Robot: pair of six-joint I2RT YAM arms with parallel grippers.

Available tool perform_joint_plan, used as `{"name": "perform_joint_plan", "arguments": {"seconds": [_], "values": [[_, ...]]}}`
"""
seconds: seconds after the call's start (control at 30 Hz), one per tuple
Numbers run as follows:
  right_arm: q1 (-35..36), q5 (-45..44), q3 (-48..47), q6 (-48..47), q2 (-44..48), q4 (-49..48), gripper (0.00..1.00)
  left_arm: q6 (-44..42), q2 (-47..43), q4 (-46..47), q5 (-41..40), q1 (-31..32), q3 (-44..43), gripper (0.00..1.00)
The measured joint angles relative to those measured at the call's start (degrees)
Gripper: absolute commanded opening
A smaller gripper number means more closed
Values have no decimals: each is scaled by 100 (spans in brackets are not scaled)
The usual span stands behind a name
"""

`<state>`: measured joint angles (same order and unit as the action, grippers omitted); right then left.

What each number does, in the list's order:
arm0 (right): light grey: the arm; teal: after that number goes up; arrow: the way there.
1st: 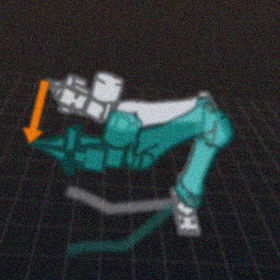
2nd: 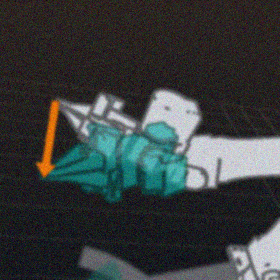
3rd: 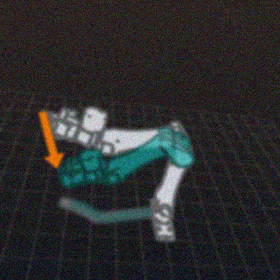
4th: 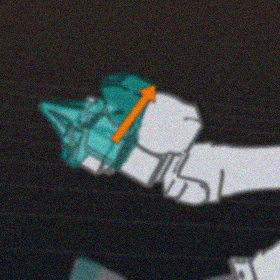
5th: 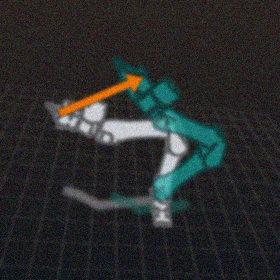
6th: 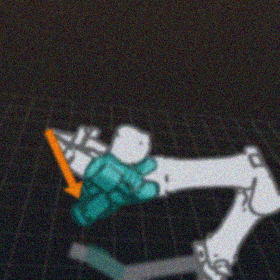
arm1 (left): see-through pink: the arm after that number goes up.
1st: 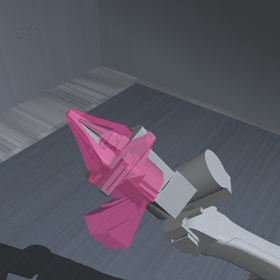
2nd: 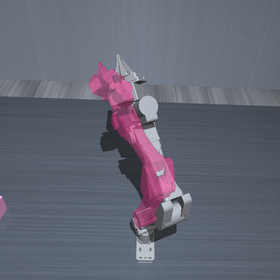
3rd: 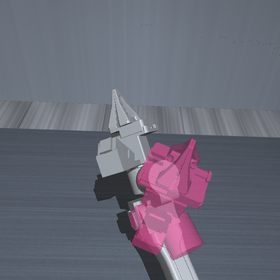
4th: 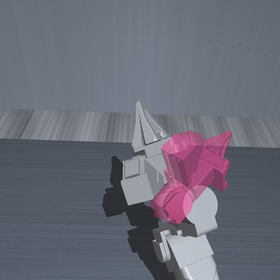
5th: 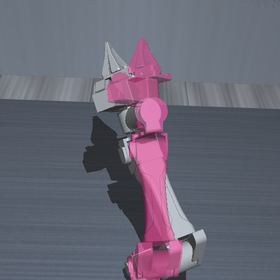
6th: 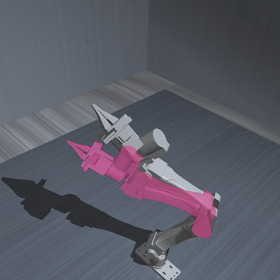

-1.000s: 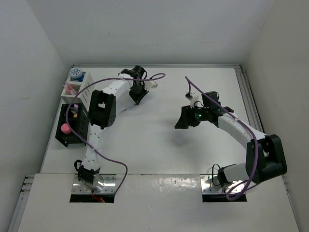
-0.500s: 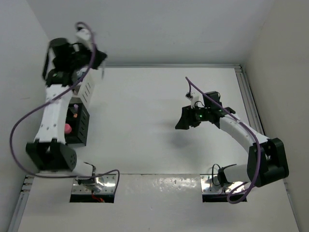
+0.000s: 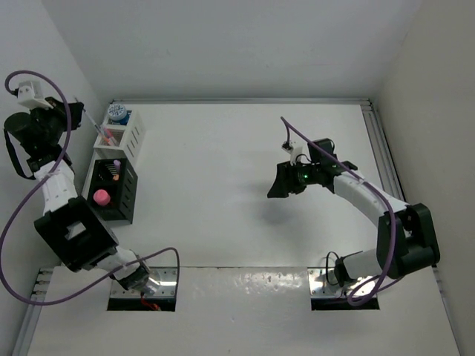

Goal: Sort the stationery into containers
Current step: Place the pen in the storage box, then reset both arms

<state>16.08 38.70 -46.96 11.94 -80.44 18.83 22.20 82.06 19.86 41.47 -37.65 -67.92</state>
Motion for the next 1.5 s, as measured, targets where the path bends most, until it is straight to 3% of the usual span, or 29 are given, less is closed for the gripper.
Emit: {"name": "perform_joint_plan", "arguments": {"seconds": [0.33, 1.0, 1.07, 1.1, 1.17, 1.2, 1.23, 1.3, 1.5], "values": [[20, 31, -20, -2, -118, -35, 62, 170, 643, 975, 61, 24, 48, 0], [20, 33, -9, -234, -527, 105, 61, -577, 1685, 1158, -269, 402, 44, 2], [17, 31, -9, -249, -527, 133, 62, -658, 1685, 1237, -339, 426, 181, 13], [20, 31, -9, -258, -527, 151, 61, -684, 1685, 1244, -350, 437, 232, 31], [17, 28, -11, -275, -527, 219, 62, -761, 1696, 1215, -328, 457, 286, 42], [17, 31, -11, -291, -527, 271, 63, -802, 1696, 1180, -319, 463, 284, 67], [17, 31, -11, -297, -527, 308, 64, -890, 1694, 1139, -308, 468, 278, 80], [17, 26, -37, -328, -527, 442, 65, -999, 1692, 793, -317, 470, 129, 89], [-350, -33, -640, -393, -422, 951, 67, -1781, 1547, -1495, -501, 560, -1443, 95]]}}
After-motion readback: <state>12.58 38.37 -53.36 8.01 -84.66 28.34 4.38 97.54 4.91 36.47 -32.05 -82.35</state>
